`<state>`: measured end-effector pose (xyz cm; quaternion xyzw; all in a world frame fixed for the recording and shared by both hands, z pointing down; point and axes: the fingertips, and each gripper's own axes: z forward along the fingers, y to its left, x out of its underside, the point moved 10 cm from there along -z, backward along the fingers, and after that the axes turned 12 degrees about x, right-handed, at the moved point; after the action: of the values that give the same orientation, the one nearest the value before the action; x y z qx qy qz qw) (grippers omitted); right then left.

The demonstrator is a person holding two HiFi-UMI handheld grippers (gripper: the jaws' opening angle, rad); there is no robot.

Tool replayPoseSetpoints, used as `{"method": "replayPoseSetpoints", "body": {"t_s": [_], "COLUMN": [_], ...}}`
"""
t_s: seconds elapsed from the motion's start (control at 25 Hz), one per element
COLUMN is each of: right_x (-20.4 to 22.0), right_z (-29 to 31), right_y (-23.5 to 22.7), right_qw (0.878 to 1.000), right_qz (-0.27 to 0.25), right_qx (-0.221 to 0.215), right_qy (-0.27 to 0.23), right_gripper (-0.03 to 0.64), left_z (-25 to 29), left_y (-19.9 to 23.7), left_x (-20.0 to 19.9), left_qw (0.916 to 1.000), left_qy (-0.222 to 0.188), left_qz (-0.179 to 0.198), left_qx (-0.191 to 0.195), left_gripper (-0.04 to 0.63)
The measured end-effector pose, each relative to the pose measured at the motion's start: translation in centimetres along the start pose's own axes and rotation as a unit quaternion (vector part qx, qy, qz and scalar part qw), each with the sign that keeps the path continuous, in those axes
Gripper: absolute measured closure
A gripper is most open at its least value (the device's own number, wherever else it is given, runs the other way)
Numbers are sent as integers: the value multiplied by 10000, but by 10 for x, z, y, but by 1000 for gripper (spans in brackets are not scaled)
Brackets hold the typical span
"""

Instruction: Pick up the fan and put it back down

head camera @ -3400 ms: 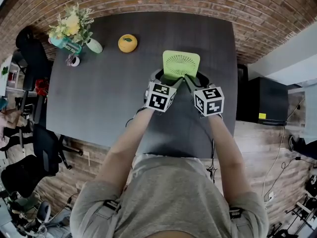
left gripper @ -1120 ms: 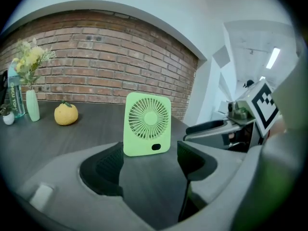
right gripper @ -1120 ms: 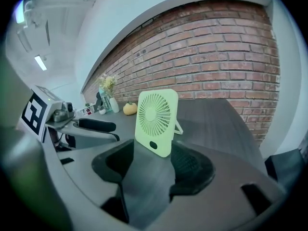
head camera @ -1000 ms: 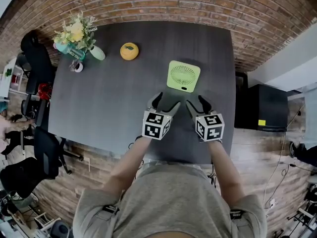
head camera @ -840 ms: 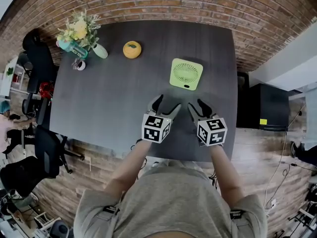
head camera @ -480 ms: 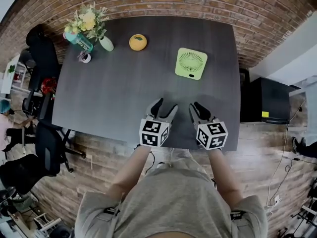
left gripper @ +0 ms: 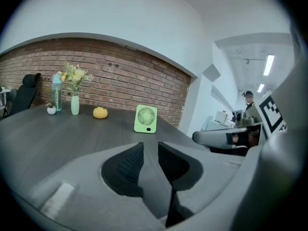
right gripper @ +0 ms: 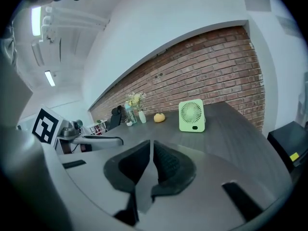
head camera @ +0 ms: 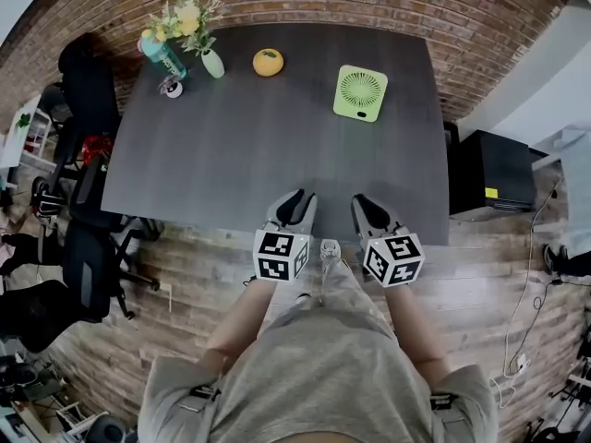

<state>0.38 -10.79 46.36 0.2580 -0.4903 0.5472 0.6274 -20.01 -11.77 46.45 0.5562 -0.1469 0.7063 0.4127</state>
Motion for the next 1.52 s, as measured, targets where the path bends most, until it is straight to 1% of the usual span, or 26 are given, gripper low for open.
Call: {"method": "replayPoseSetpoints", "body": {"t_s": [0.16,0.4,0.64,0.88,1.12,1.52], "right_x": [12,22,38,50,57,67], "right_z": [-34,-78,-113,-140,-163,-176], "right_y": [25,60,84,106,123,132], "right_qw": [9999,9992,9983,9974,9963,9965], "right_qz": [-45,-130,-271,-329,-348,-412], "right_qx": [-82,-242,-364,-443,-447,-393], "right_qy": [-96,-284,-367,-461,-646,-607], "right_gripper": [600,612,614,614,614,614], "left_z": [-38,-91,-135,-173,-201,-217], "left_y": [-16,-37,-57,-71,-80,-87], "left_x": [12,28,43,51,62,69], "left_qw": [10000,9999,9998,9993,9990,9985], "left_qy": [-56,-137,-188,-353,-442,-543], "left_qz": [34,0,48,63,67,-20], "left_qx": [-71,-47,-41,-53,-32,-48], "left_gripper": [525,547,557,563,565,566]}}
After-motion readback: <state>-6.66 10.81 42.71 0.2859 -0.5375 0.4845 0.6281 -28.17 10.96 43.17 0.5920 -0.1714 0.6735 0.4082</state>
